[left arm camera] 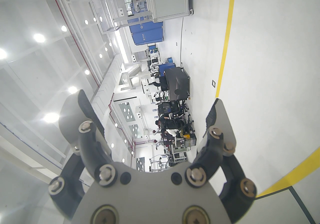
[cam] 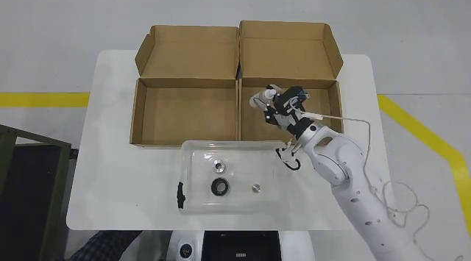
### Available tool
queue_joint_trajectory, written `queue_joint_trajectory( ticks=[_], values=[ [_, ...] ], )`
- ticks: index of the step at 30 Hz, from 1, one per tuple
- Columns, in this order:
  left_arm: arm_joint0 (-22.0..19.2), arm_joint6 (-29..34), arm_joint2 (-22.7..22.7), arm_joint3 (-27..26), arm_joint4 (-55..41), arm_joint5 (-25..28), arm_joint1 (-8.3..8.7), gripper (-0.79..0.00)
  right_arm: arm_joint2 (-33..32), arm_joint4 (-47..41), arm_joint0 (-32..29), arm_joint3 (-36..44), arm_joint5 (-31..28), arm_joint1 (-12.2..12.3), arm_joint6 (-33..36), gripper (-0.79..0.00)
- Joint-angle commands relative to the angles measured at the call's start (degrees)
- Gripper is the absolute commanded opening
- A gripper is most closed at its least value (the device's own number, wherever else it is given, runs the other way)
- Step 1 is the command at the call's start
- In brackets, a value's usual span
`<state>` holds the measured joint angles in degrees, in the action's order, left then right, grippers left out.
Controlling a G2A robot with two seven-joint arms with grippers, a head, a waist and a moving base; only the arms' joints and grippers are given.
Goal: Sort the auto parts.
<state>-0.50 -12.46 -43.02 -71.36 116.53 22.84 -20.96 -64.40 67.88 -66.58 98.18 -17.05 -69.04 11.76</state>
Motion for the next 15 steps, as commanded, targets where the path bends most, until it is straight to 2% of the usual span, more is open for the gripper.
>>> queue_joint_trajectory(
  ticks=[1,11,15],
  values=[
    [0.00,0.00,0.00,0.00,0.00,0.00,0.00,0.000,1.23,0.24,1.80,-1.68,0.58,-0.34,1.37,-0.785],
    [0.00,0.00,0.00,0.00,0.00,0.00,0.00,0.000,5.34,2.95,7.06,-8.23,3.44,-1.70,4.97,-0.785],
    [0.00,0.00,0.00,0.00,0.00,0.00,0.00,0.000,6.40,3.63,8.31,-10.20,3.90,-2.14,5.64,-0.640]
  ],
)
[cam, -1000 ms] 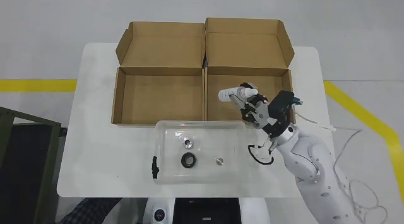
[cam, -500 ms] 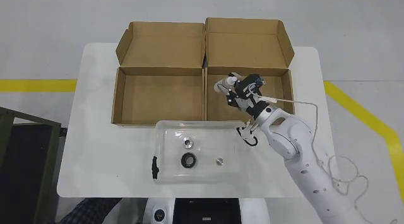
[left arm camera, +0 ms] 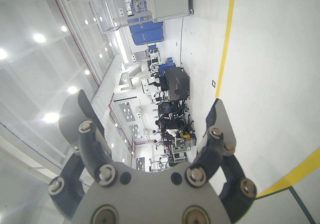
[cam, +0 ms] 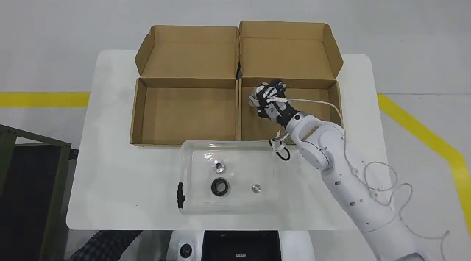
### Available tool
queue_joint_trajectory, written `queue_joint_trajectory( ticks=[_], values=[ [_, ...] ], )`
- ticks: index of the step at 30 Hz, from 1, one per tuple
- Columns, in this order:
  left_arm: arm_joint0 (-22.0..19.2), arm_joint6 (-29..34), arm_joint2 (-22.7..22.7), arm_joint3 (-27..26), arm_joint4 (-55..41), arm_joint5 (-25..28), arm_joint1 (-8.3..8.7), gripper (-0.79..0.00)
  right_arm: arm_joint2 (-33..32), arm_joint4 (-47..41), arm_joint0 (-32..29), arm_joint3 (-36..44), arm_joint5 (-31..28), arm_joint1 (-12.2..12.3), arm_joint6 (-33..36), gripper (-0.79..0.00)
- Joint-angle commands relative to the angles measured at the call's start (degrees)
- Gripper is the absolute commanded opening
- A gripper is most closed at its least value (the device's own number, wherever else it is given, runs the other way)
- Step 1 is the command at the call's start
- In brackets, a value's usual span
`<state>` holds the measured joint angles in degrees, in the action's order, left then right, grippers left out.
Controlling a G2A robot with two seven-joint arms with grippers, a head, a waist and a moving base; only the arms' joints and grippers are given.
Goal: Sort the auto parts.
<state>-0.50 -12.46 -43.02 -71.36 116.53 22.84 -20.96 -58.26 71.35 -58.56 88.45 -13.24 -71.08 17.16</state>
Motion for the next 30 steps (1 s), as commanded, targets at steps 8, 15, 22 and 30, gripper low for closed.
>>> queue_joint_trajectory(
  ticks=[8,15,22,30],
  values=[
    [0.00,0.00,0.00,0.00,0.00,0.00,0.00,0.000,1.29,0.73,1.53,-2.29,0.57,-0.74,0.91,0.000],
    [0.00,0.00,0.00,0.00,0.00,0.00,0.00,0.000,-0.51,0.81,-0.40,1.84,0.12,-0.51,0.31,0.000],
    [0.00,0.00,0.00,0.00,0.00,0.00,0.00,0.000,-4.75,5.31,-7.38,13.90,-3.47,1.07,2.50,0.000],
    [0.00,0.00,0.00,0.00,0.00,0.00,0.00,0.000,-8.67,7.50,-17.39,26.12,-13.57,2.99,5.45,0.000]
  ],
)
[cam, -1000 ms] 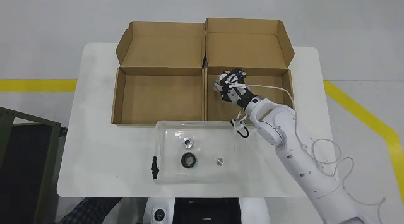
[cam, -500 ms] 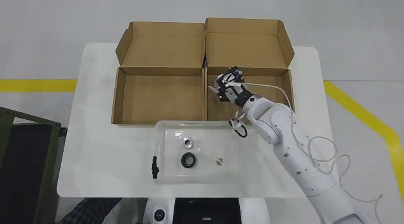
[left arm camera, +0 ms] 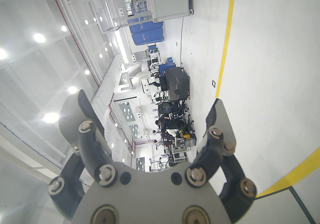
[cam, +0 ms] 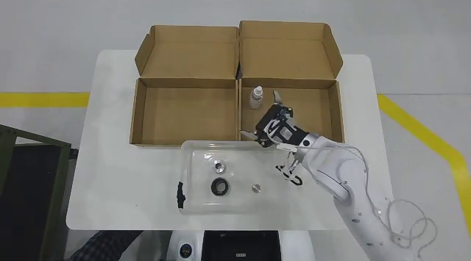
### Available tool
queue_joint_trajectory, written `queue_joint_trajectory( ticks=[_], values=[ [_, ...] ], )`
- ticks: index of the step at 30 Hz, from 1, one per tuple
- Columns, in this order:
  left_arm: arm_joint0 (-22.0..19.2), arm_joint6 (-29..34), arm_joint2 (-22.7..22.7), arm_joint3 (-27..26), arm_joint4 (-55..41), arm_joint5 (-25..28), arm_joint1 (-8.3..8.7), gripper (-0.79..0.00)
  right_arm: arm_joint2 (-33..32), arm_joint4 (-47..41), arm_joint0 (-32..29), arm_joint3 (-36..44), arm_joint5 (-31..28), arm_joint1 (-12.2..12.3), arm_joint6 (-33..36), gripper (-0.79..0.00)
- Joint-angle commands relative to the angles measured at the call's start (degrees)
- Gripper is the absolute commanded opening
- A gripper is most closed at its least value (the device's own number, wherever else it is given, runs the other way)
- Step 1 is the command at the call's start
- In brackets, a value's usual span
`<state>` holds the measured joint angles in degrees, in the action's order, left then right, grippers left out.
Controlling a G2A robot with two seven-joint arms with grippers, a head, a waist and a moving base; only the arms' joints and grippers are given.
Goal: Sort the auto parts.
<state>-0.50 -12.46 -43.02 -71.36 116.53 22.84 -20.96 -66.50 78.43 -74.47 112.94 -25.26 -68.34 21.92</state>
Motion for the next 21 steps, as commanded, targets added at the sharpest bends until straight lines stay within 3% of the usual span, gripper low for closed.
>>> queue_joint_trajectory(
  ticks=[1,12,21],
  values=[
    [0.00,0.00,0.00,0.00,0.00,0.00,0.00,0.000,-0.78,0.84,-2.66,2.89,-2.88,0.49,1.29,0.000],
    [0.00,0.00,0.00,0.00,0.00,0.00,0.00,0.000,-4.76,3.77,-12.85,11.99,-16.69,2.78,4.09,0.000],
    [0.00,0.00,0.00,0.00,0.00,0.00,0.00,0.000,-6.21,3.98,-15.74,13.59,-25.19,4.08,5.82,0.000]
  ],
)
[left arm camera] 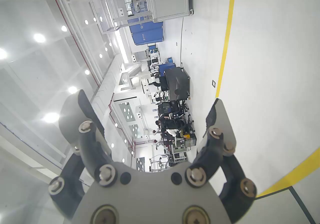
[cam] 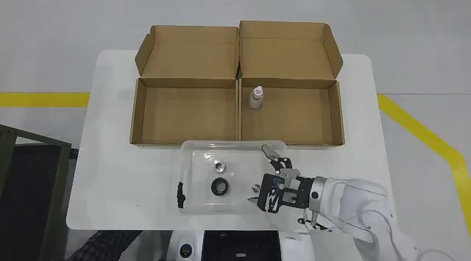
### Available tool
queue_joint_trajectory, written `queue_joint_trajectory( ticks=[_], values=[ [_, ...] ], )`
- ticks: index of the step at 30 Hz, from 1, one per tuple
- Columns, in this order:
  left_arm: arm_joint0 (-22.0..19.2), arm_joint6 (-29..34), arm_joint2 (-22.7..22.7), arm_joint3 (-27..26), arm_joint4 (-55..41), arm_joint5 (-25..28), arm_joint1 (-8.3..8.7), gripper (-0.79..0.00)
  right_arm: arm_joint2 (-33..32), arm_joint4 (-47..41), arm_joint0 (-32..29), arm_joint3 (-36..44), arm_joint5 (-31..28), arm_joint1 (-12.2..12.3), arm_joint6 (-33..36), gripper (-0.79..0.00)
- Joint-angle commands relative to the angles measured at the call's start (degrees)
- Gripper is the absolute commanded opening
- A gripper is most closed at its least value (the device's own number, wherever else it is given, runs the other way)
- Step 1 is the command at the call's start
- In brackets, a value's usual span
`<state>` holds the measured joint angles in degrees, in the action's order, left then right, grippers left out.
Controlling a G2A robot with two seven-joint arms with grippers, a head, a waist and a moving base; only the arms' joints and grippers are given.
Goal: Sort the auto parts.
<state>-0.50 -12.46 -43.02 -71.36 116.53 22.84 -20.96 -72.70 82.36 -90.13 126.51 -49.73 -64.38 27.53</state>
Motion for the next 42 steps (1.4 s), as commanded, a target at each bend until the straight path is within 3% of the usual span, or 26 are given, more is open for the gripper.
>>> queue_joint_trajectory(
  ticks=[1,12,25,28,30,42],
  values=[
    [0.00,0.00,0.00,0.00,0.00,0.00,0.00,0.000,0.01,0.09,-0.14,0.01,-1.25,0.22,0.44,0.000],
    [0.00,0.00,0.00,0.00,0.00,0.00,0.00,0.000,1.74,1.96,1.40,-1.19,-3.76,0.95,4.02,0.000],
    [0.00,0.00,0.00,0.00,0.00,0.00,0.00,0.000,5.00,2.45,4.89,-3.94,-3.61,1.32,9.64,-0.148],
    [0.00,0.00,0.00,0.00,0.00,0.00,0.00,0.000,6.19,2.54,5.56,-4.40,-4.02,1.39,11.07,-0.148],
    [0.00,0.00,0.00,0.00,0.00,0.00,0.00,0.000,6.96,2.69,6.00,-4.82,-4.12,1.42,12.05,-0.200],
    [0.00,0.00,0.00,0.00,0.00,0.00,0.00,0.000,12.09,3.37,9.04,-7.41,-3.83,1.35,16.77,-0.222]
  ],
)
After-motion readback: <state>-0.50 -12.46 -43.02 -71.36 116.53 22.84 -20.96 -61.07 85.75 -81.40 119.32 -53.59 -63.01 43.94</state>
